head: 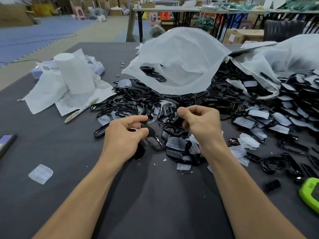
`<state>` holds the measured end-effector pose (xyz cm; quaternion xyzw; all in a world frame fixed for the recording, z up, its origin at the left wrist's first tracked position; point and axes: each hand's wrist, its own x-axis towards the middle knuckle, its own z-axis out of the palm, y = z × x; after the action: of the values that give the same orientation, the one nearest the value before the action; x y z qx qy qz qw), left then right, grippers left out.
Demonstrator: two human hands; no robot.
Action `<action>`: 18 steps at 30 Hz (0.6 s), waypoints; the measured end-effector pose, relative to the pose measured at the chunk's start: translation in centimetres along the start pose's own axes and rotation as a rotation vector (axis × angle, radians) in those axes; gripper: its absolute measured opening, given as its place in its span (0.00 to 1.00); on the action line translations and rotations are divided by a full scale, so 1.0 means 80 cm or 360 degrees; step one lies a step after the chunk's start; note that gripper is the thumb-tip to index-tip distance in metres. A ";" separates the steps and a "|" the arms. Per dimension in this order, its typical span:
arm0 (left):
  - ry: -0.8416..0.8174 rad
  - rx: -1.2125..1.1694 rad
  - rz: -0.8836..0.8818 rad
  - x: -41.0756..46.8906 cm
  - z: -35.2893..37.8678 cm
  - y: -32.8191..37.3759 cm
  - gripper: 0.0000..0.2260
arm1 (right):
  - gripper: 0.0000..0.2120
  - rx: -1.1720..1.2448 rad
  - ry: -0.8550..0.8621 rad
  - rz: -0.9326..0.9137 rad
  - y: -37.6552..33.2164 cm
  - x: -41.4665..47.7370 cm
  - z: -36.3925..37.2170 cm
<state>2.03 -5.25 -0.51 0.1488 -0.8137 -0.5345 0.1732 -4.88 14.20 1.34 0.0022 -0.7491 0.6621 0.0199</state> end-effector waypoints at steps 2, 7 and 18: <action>0.0036 -0.0016 0.0027 0.001 0.000 0.001 0.15 | 0.09 0.0013 -0.0095 -0.0005 0.000 -0.005 0.008; 0.0134 -0.0165 0.0078 0.001 0.001 0.007 0.19 | 0.12 0.0240 -0.0251 0.0070 -0.003 -0.010 0.014; -0.0239 0.0808 0.0409 -0.023 -0.002 0.019 0.18 | 0.12 0.0318 -0.0346 0.0080 0.001 -0.012 0.020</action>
<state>3.64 -3.98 0.75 0.0432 -0.9442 -0.2970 0.1359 -3.97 12.58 1.03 0.0572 -0.6770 0.7296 -0.0782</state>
